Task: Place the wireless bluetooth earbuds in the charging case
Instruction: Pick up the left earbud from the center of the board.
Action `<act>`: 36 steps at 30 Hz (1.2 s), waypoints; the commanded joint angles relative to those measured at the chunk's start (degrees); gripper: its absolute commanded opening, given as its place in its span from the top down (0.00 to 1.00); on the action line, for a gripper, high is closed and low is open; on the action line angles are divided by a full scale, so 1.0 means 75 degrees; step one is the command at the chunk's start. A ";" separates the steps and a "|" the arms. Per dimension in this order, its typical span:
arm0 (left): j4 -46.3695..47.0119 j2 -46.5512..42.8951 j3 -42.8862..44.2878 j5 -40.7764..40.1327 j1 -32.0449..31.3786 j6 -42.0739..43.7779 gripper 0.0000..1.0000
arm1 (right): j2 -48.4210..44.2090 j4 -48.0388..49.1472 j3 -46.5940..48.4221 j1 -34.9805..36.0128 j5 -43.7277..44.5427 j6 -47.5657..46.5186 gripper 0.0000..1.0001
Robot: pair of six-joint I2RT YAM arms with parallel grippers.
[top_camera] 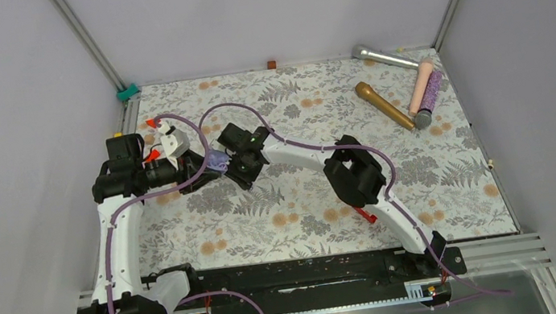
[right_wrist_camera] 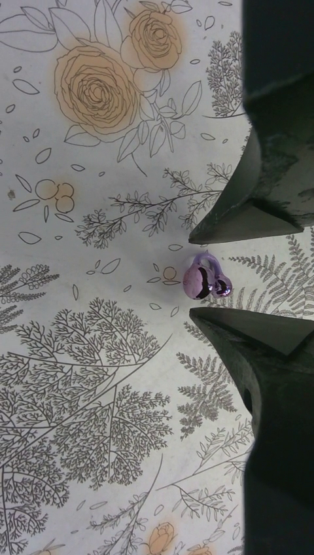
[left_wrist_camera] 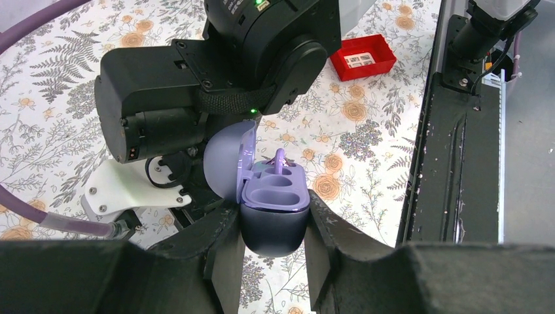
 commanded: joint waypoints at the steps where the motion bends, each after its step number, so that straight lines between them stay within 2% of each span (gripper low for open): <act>1: 0.0033 0.0030 0.0051 0.0375 0.0058 0.0289 1.00 | 0.0237 -0.0297 0.0499 0.0069 0.0020 -0.0015 0.52; 7: 0.0028 0.0017 0.0039 0.0384 0.0059 0.0312 1.00 | 0.0286 -0.0364 0.0595 0.0077 0.0100 -0.0004 0.57; 11: 0.0032 0.0019 0.0041 0.0405 0.0070 0.0300 1.00 | 0.0224 -0.0366 0.0536 0.0077 0.0191 -0.0035 0.65; 21: 0.0029 -0.0017 0.0030 0.0416 0.0083 0.0310 1.00 | -0.0157 -0.0299 0.0196 0.0057 0.0616 -0.0271 0.67; 36: 0.0036 0.0000 0.0027 0.0457 0.0091 0.0301 1.00 | -0.1519 0.0800 -0.1603 -0.0773 0.0617 -0.0703 0.72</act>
